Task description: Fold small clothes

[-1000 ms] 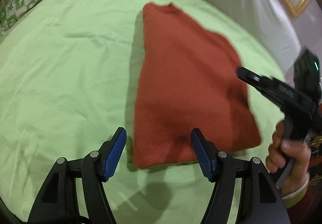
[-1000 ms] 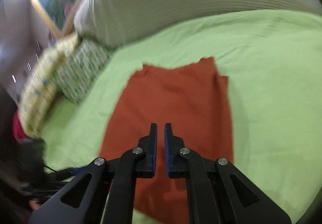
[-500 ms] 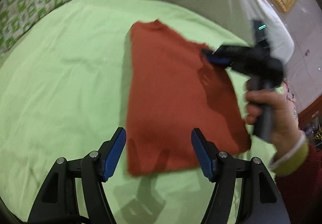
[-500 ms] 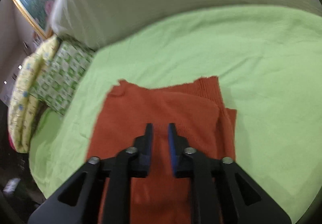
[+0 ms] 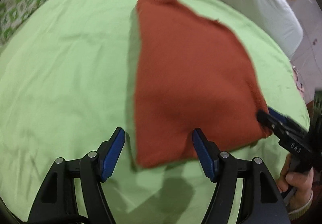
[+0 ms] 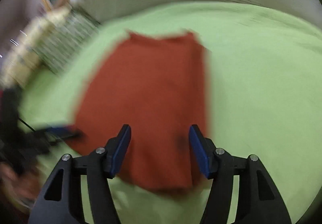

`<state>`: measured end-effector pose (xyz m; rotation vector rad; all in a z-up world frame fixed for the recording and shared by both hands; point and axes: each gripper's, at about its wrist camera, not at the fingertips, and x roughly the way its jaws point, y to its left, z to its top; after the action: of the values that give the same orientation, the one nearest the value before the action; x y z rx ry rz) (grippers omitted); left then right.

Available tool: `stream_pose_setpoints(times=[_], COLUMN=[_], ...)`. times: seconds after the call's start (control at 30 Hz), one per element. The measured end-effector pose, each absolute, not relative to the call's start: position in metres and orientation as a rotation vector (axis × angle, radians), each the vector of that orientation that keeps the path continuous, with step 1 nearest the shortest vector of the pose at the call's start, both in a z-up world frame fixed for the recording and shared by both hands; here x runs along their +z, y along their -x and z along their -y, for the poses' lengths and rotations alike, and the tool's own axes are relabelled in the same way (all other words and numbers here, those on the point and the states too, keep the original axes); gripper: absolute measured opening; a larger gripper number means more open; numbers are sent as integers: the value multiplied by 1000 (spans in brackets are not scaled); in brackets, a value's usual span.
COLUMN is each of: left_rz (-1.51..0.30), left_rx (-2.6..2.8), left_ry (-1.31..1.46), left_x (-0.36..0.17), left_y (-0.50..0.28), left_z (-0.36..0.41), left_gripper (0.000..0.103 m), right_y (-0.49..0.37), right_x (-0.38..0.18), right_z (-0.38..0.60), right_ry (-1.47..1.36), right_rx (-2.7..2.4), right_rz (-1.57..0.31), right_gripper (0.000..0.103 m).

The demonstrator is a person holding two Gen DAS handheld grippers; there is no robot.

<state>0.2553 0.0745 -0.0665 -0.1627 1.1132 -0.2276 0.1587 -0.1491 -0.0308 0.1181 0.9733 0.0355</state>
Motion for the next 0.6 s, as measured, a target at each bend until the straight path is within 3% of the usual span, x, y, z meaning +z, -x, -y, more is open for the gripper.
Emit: stream_pose_setpoints(times=[0.1, 0.37, 0.6], left_rz=[-1097, -1012, -920], left_rx=[-212, -176, -115], left_ry=[156, 125, 38], left_x=[-62, -33, -11], left_y=[-246, -209, -172], left_z=[-76, -64, -46], left_gripper=[70, 73, 82], right_y=[-128, -87, -84], right_x=[-52, -12, -4], right_z=[177, 166, 137], right_ry=[-246, -241, -228], right_rx=[-3, -31, 34], right_rz=[-1005, -876, -825], right_gripper=[62, 64, 77])
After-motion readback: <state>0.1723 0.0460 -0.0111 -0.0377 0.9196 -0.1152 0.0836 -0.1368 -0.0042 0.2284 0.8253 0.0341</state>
